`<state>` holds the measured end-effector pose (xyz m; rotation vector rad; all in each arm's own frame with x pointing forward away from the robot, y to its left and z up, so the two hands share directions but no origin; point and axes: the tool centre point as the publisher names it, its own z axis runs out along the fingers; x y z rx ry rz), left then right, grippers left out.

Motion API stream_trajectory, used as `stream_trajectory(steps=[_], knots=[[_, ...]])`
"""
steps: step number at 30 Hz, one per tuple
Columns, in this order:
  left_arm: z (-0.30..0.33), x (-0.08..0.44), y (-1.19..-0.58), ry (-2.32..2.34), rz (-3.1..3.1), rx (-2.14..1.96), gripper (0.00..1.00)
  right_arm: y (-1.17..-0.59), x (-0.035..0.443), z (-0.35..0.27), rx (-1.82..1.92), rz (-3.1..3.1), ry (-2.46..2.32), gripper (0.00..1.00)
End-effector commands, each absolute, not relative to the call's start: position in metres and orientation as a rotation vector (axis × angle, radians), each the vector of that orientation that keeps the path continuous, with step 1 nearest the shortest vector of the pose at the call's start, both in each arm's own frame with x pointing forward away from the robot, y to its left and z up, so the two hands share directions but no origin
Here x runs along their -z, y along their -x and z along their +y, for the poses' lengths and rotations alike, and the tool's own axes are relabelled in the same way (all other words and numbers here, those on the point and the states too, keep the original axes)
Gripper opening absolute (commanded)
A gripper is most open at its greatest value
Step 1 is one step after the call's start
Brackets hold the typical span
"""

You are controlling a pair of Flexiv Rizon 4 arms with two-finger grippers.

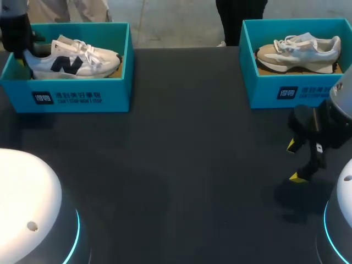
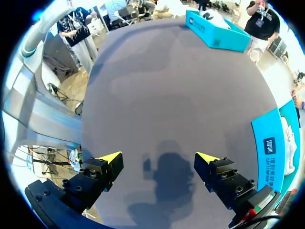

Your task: Take the shoe out of the shoebox, open the shoe tongue, remove and reinsert the insole, then place the shoe into the shoebox

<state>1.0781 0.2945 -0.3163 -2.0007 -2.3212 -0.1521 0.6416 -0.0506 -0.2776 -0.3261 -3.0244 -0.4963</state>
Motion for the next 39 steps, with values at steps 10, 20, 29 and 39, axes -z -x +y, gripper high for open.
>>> stream_trajectory(steps=[10,20,29,39], knots=[[0.294,0.333,-1.063,1.968,-2.31,0.168,0.0,-0.641,0.278,-0.05,0.493,-3.026,0.327,1.0],[0.298,0.35,-1.06,1.909,-2.307,0.136,0.0,-0.641,0.278,-0.05,0.493,-3.026,0.327,1.0],[0.299,0.366,-1.056,1.887,-2.277,0.123,0.0,-0.641,0.278,-0.05,0.493,-3.026,0.327,1.0],[0.298,0.378,-1.057,1.874,-2.262,0.115,0.0,-0.641,0.278,-0.05,0.493,-3.026,0.327,1.0]])
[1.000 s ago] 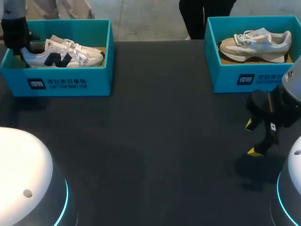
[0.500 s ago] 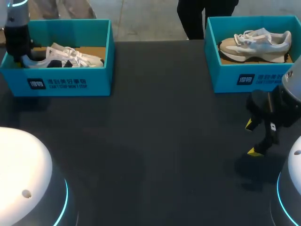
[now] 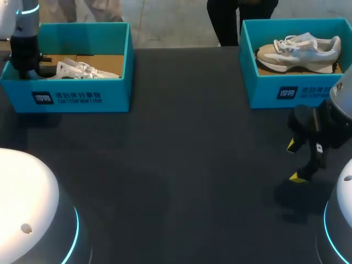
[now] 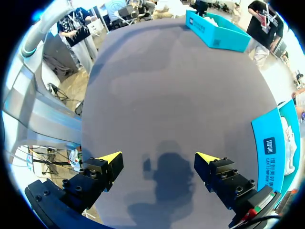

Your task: Take the shoe out of the shoebox, open the shoe tongue, remove and reinsert the insole, then place the shoe into the shoebox

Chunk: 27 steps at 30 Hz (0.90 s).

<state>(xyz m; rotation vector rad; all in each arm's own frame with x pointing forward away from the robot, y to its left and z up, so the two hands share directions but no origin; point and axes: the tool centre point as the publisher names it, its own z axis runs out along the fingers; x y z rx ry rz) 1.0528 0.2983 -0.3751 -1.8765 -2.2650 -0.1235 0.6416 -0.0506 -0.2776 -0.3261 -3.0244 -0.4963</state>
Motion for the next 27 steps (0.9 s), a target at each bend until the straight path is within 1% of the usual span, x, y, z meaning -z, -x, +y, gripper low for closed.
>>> stream_trajectory(steps=[1,13,27], knots=[[0.299,0.38,-1.057,1.873,-2.262,0.112,0.0,-0.641,0.278,-0.05,0.493,-3.026,0.327,1.0],[0.301,0.387,-1.06,1.887,-2.278,0.091,0.0,-0.641,0.278,-0.05,0.493,-3.026,0.327,1.0],[0.298,0.375,-1.063,1.937,-2.298,0.038,0.0,-0.641,0.278,-0.05,0.493,-3.026,0.327,1.0]])
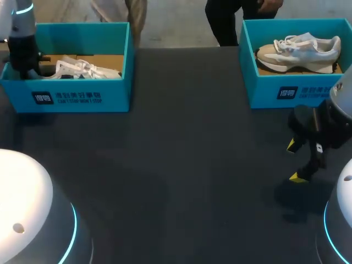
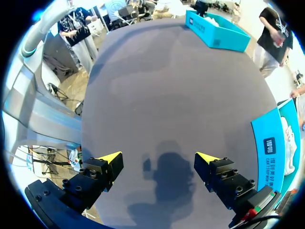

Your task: Take the shoe out of the shoebox, open the shoe tongue, remove and reinsert the insole, then place the shoe into the shoebox

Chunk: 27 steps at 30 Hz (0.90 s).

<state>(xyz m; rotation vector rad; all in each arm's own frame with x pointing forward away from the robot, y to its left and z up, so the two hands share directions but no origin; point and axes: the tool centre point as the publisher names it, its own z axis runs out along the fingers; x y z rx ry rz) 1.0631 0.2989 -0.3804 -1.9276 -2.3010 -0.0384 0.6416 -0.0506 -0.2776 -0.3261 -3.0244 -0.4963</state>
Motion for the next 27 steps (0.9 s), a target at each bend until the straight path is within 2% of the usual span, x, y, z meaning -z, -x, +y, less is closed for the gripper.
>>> stream_trajectory(steps=[1,21,22,23,24,25,26,27], knots=[[0.297,0.376,-1.063,1.94,-2.295,0.04,0.0,-0.641,0.278,-0.05,0.493,-3.026,0.327,1.0],[0.288,0.395,-1.056,1.937,-2.212,0.035,0.0,-0.641,0.278,-0.05,0.493,-3.026,0.327,1.0],[0.289,0.395,-1.054,1.938,-2.21,0.038,0.1,-0.641,0.278,-0.05,0.493,-3.026,0.327,1.0],[0.289,0.395,-1.053,1.94,-2.209,0.04,0.34,-0.641,0.278,-0.05,0.493,-3.026,0.327,1.0],[0.29,0.394,-1.053,1.941,-2.208,0.041,0.51,-0.641,0.278,-0.05,0.493,-3.026,0.327,1.0],[0.29,0.394,-1.052,1.941,-2.208,0.042,0.77,-0.641,0.278,-0.05,0.493,-3.026,0.327,1.0],[0.29,0.393,-1.052,1.941,-2.208,0.044,0.99,-0.641,0.278,-0.05,0.493,-3.026,0.327,1.0],[0.29,0.393,-1.052,1.941,-2.208,0.046,1.0,-0.641,0.278,-0.05,0.493,-3.026,0.327,1.0]])
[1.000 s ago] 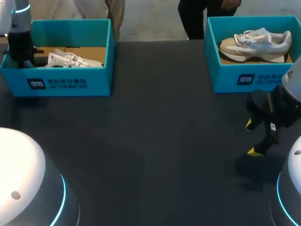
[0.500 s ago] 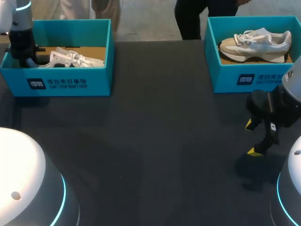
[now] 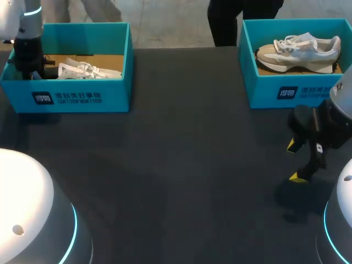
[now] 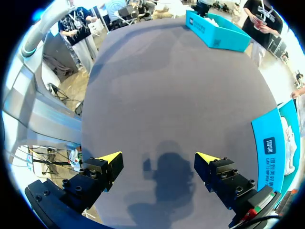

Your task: Take the shoe out of the shoebox, open the shoe tongue, remove and reinsert the insole, then place the shoe into the shoebox

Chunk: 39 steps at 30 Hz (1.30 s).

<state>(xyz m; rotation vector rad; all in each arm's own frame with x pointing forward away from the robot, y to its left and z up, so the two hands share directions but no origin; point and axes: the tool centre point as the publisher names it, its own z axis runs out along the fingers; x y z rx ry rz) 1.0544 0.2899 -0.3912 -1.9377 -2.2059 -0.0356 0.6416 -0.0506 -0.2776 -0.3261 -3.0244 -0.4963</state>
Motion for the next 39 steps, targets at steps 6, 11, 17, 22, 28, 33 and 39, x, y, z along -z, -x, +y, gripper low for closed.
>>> stream_trajectory(steps=[6,11,17,22,28,33,39], knots=[[0.294,0.386,-1.053,1.933,-2.241,0.048,1.0,-0.641,0.278,-0.05,0.493,-3.026,0.327,1.0],[0.293,0.366,-1.056,1.953,-2.283,0.031,1.0,-0.641,0.278,-0.05,0.493,-3.026,0.327,1.0],[0.288,0.344,-1.06,1.976,-2.303,0.02,1.0,-0.641,0.278,-0.05,0.493,-3.026,0.327,1.0],[0.286,0.325,-1.059,1.992,-2.304,0.043,1.0,-0.641,0.278,-0.05,0.493,-3.026,0.327,1.0],[0.286,0.3,-1.058,2.033,-2.305,0.037,1.0,-0.641,0.278,-0.05,0.493,-3.026,0.327,1.0],[0.287,0.277,-1.051,2.04,-2.303,0.034,1.0,-0.641,0.278,-0.05,0.493,-3.026,0.327,1.0],[0.287,0.245,-1.036,2.048,-2.311,0.024,1.0,-0.641,0.278,-0.05,0.493,-3.026,0.327,1.0]])
